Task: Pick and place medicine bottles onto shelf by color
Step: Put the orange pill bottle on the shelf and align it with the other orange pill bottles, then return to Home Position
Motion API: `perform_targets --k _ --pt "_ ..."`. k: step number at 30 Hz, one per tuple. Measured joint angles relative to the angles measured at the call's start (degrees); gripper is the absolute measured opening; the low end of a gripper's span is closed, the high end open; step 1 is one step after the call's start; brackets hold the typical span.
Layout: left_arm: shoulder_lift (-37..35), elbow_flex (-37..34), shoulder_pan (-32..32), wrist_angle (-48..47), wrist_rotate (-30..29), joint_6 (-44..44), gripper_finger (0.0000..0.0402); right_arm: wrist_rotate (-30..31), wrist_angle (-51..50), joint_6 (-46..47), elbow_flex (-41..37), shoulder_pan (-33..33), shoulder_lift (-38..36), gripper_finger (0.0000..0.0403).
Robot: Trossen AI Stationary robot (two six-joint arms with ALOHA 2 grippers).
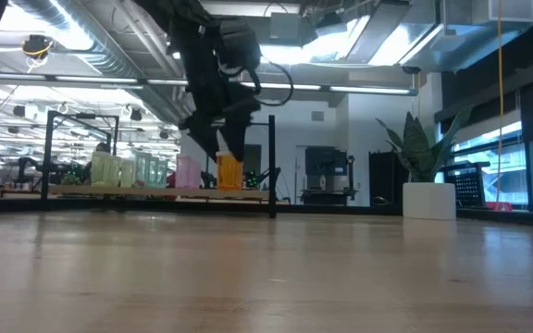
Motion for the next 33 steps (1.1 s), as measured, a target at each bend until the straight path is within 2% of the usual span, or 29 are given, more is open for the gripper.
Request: perform_targets --k 6,17,24,28,33 --pt "-5.3 2.8 -2.7 -2.9 -1.6 0.1 0.0307 -0.1 0.1 0.0 0.0 0.0 0.0 0.0267" --pt "-24.8 3.3 -11.9 -9.1 -2.4 6.1 0.0303 -0.1 0.3 0.0 0.0 0.0 0.0 0.0267" --pt "-32.0 3.3 -17.1 -13.2 -2.6 5.4 0.0295 -0.1 0.3 0.0 0.0 0.0 0.0 0.0267" --pt "-35.3 3.3 -19.6 -14.6 -3.6 4.6 0.0248 -0.1 1.3 -0.7 0.0 0.0 0.0 0.0267" --pt "-39.6 3.3 -21.7 -16.3 -6.0 4.4 0.0142 -0.1 6.9 -1.1 0.0 0.0 0.2 0.0267"
